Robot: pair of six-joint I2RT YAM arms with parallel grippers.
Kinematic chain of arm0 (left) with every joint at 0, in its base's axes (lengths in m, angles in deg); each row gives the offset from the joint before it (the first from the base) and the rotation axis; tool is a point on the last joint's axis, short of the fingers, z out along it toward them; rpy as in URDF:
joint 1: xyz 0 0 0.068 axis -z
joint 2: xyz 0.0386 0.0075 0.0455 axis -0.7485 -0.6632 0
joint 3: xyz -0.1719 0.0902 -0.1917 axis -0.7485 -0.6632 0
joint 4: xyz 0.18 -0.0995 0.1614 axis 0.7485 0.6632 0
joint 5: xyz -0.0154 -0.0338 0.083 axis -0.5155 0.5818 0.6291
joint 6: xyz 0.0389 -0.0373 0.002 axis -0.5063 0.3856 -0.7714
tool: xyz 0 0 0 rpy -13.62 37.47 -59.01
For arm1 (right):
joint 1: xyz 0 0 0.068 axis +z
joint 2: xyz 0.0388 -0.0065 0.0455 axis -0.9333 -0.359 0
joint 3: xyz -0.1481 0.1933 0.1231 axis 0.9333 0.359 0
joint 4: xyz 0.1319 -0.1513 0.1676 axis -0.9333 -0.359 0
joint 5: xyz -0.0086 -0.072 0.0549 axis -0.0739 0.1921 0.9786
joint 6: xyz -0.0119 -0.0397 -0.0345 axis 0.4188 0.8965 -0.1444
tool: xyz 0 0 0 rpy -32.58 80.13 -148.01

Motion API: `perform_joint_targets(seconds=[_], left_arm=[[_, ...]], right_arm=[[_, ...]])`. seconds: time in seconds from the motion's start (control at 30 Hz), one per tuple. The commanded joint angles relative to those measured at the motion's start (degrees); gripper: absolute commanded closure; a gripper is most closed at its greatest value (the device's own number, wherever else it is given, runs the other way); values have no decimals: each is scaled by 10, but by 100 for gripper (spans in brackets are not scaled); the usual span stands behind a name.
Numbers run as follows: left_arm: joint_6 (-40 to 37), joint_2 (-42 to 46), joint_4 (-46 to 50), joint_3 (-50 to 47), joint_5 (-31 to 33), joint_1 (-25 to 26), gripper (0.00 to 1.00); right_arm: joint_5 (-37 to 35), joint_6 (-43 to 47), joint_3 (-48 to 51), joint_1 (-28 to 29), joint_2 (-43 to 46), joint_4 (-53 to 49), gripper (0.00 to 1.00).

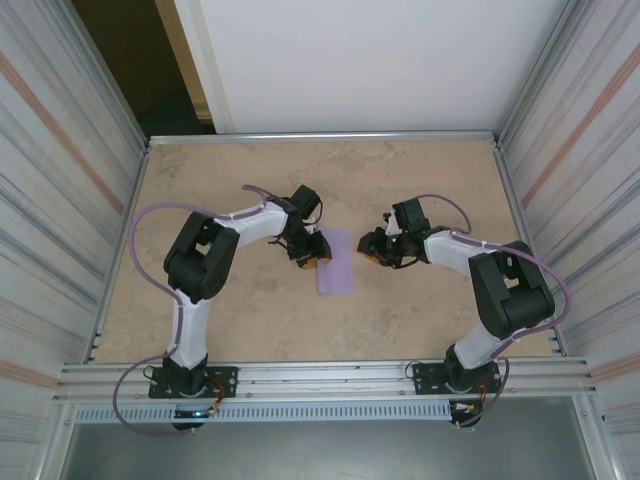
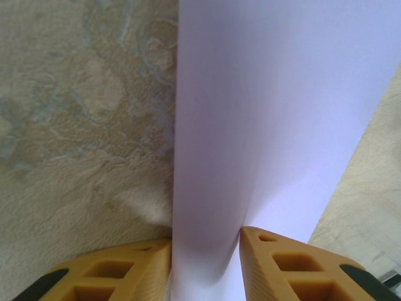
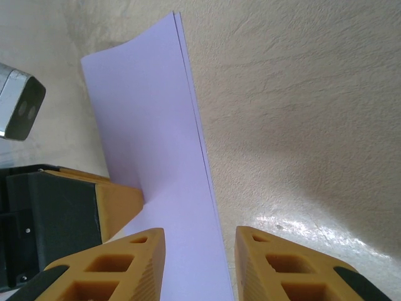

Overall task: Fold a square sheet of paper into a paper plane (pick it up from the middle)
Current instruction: Hold the square sheet of paper at the center of the table.

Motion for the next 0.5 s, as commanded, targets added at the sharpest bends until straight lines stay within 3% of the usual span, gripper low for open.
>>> perform_joint_targets(seconds=[0.0,0.47], left_arm=[[-19,-155,-46,-56,44,45,63],[-26,-180,-38,-52,48,45,63]], right_arm=[[8,1,2,5,-13,8,67],[25,-5,-5,15,-28,19,68]])
